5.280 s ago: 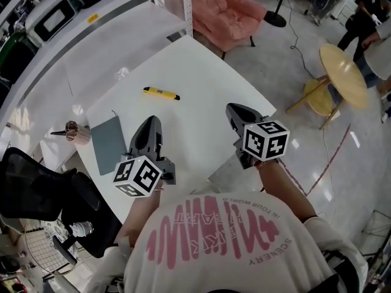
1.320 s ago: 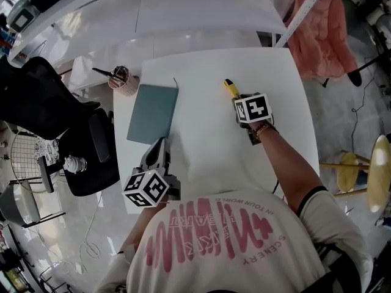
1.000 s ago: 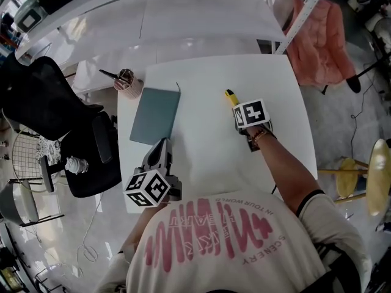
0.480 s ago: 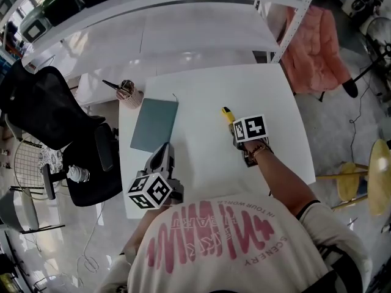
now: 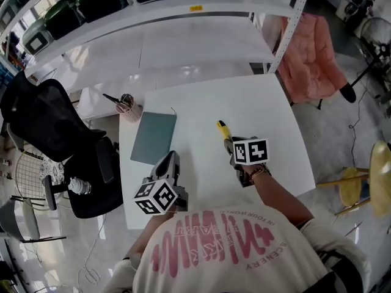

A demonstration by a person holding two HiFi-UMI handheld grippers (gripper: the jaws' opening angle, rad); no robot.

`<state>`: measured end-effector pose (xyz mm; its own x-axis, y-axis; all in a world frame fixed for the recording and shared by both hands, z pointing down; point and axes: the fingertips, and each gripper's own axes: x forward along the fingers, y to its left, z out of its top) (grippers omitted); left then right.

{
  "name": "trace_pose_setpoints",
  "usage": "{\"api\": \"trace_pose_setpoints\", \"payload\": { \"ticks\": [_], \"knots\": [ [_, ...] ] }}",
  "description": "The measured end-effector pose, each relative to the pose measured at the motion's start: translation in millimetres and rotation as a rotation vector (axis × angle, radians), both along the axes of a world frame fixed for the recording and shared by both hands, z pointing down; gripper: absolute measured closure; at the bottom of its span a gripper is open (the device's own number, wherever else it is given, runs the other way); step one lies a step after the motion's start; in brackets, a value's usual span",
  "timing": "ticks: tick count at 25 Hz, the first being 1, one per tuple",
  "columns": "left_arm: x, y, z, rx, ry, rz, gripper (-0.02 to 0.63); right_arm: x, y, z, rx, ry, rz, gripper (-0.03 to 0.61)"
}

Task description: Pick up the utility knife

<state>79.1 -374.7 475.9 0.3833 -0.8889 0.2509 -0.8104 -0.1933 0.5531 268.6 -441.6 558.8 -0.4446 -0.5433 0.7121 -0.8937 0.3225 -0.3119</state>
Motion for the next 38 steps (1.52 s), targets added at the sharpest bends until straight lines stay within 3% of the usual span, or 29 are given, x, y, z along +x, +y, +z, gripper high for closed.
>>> {"api": "trace_pose_setpoints", "payload": {
  "ticks": [8,24,31,38],
  "knots": [
    [13,-7,-29,0.06,0.011,0.031,0.589,-10,1,-50,0.136,-0.114,0.023,0.44],
    [41,-11,-125,0.272,0.023,0.063,0.589,-9,5,-189,0.451,-0.311,0.026,0.442],
    [60,5,-153,0.346,-0.012,0.061,0.589,9,25,-237,0.613,-0.337,0.045,0.44],
    [82,37,-167,0.359,-0.002,0.07,0.589,28,64,-257,0.679,-0.367,0.054,0.44]
  ]
}}
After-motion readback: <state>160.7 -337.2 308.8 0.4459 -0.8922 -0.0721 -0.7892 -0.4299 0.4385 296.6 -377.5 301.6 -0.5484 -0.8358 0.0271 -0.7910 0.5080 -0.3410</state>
